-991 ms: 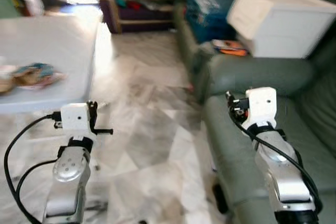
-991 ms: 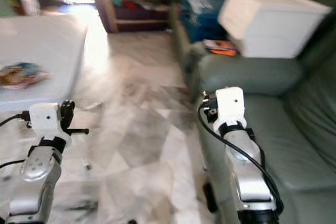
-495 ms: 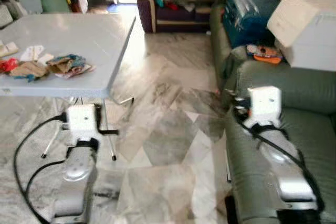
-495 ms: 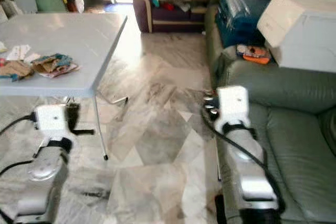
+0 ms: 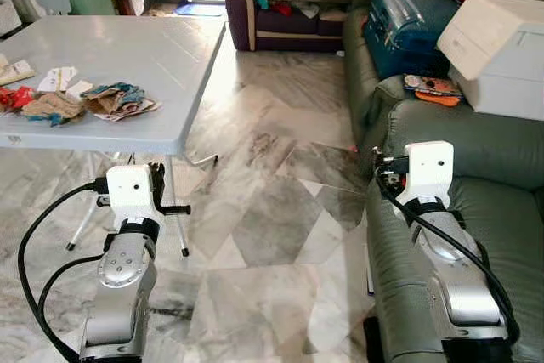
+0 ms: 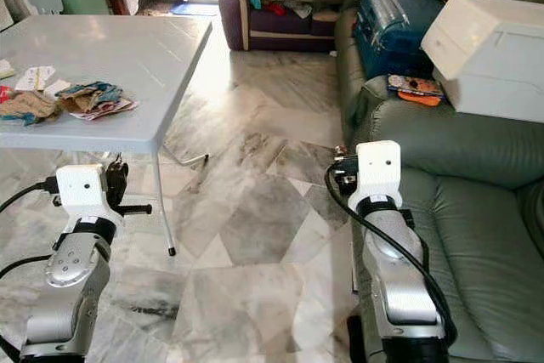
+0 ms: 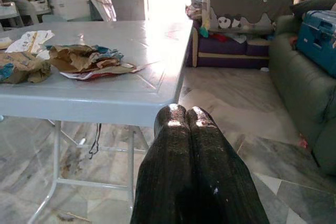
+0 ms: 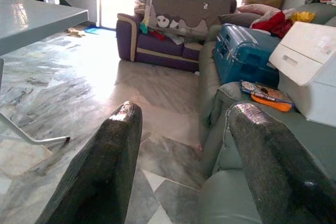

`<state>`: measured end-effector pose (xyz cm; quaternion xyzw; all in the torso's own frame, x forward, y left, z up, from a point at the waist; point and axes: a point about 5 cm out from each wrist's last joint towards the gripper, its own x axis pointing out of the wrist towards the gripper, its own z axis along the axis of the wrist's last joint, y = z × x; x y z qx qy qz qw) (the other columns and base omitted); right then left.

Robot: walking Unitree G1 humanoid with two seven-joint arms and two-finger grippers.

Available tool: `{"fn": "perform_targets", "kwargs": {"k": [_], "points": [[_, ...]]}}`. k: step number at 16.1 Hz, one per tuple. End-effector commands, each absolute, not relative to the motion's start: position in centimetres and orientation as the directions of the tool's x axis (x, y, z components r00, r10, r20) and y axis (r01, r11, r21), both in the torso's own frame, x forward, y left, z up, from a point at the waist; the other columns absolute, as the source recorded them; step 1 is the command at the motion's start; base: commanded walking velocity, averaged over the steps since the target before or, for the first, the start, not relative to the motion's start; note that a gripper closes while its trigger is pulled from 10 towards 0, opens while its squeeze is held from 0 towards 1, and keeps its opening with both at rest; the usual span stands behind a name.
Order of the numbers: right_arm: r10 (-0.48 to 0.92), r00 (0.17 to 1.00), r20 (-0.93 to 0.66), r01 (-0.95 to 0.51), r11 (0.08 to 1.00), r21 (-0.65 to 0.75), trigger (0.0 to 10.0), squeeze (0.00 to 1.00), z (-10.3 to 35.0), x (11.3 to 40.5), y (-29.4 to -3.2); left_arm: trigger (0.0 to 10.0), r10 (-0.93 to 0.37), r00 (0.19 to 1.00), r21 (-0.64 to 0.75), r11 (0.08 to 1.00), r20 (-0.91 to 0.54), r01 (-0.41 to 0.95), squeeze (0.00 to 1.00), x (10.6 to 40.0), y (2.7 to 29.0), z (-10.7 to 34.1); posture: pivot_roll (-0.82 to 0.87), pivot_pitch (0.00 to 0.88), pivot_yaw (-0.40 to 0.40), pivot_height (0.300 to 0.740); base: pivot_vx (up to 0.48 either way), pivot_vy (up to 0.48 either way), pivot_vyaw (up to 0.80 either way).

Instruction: Picking trash to rubbish bin

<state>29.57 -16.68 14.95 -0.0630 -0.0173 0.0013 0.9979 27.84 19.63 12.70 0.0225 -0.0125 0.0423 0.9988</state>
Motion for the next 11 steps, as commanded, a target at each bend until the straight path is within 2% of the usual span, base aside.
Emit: {"fn": "perform_targets", "kwargs": {"k": [1,6,11], "points": [[-0.005,0.999,0.035,0.01,0.992,-0.125,10.0,0.0,15.0,29.8,-16.8,10.0,0.076,0.997,0.042,0.996,0.018,-0.077,0.0,28.0,19.5,12.8,-0.03,0.0,-0.051,0.74,0.0,0.48,0.0],[-0.015,0.999,0.038,0.019,0.996,-0.087,10.0,0.0,15.1,29.9,-16.9,10.0,0.052,0.999,0.011,0.999,0.003,-0.052,0.0,27.9,18.2,12.4,-0.03,0.0,-0.052,0.74,0.0,0.48,0.0],[-0.014,0.999,0.035,0.017,0.995,-0.094,10.0,0.0,14.7,29.9,-16.9,10.0,0.059,0.998,0.016,0.998,-0.001,-0.058,0.0,28.0,18.5,12.5,-0.03,0.0,-0.05,0.74,0.0,0.48,0.0]]}}
